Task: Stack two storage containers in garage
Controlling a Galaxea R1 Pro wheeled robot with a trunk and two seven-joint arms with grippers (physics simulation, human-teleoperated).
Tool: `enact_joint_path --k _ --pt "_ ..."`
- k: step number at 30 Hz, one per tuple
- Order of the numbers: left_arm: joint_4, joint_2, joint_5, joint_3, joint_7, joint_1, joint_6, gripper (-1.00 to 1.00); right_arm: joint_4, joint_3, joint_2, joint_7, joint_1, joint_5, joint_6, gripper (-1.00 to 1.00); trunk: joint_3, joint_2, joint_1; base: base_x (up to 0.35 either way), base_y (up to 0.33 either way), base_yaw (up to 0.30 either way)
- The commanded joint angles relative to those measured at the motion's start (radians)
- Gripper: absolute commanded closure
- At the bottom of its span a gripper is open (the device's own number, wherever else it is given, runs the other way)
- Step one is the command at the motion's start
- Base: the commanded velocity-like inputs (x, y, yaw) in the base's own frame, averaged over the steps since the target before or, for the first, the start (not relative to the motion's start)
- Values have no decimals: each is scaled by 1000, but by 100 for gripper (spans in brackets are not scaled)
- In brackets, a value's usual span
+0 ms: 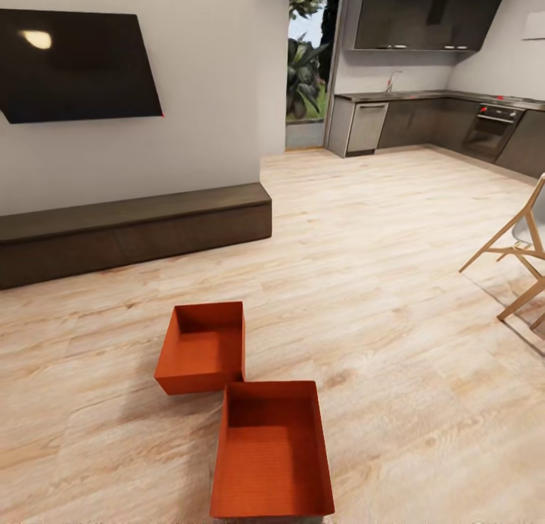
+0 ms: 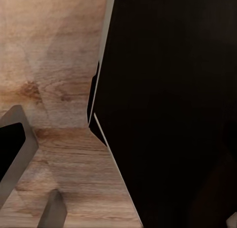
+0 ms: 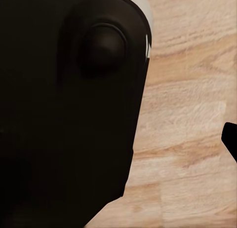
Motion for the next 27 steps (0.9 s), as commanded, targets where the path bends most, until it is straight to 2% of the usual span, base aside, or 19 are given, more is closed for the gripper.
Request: enact_joint_path --k 1,27 --pt "0 0 4 0 1 0 -2 -100 2 8 0 -1 -1 -8 -4 -100 -2 0 0 0 0 0" --pt "0 0 3 0 1 0 -2 -100 2 9 0 -1 -1 -8 -4 -100 -44 0 0 0 0 0"
